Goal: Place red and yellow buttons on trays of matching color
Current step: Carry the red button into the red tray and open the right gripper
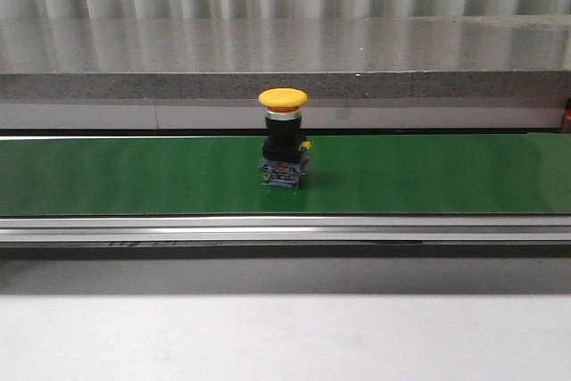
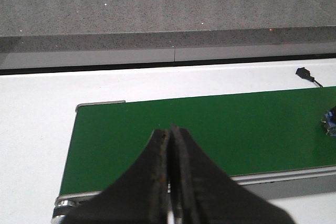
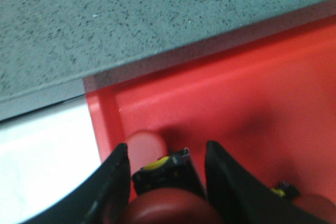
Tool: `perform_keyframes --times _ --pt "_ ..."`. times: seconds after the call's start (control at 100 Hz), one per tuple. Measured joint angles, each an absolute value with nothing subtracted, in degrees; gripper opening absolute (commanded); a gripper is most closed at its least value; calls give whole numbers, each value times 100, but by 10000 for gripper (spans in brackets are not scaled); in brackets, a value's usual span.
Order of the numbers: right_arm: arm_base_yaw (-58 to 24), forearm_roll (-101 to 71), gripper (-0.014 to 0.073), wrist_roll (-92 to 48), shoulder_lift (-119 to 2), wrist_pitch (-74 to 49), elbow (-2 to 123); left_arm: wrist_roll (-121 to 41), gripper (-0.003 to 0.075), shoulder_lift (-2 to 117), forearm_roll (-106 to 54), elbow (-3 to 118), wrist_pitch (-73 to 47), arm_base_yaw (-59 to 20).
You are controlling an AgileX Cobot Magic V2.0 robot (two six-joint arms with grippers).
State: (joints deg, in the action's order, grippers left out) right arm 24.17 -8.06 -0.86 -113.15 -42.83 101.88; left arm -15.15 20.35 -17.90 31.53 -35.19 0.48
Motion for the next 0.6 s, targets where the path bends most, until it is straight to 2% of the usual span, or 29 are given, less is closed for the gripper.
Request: perform_keyframes --times 0.24,0.6 --pt "2460 -766 101 -77 -12053 -4283 10841 -1515 -20 2035 -1790 3153 -3519 48" --pt "2937 -769 101 -77 -12576 -4247 10944 -1515 -20 2035 -1790 3153 -3519 48"
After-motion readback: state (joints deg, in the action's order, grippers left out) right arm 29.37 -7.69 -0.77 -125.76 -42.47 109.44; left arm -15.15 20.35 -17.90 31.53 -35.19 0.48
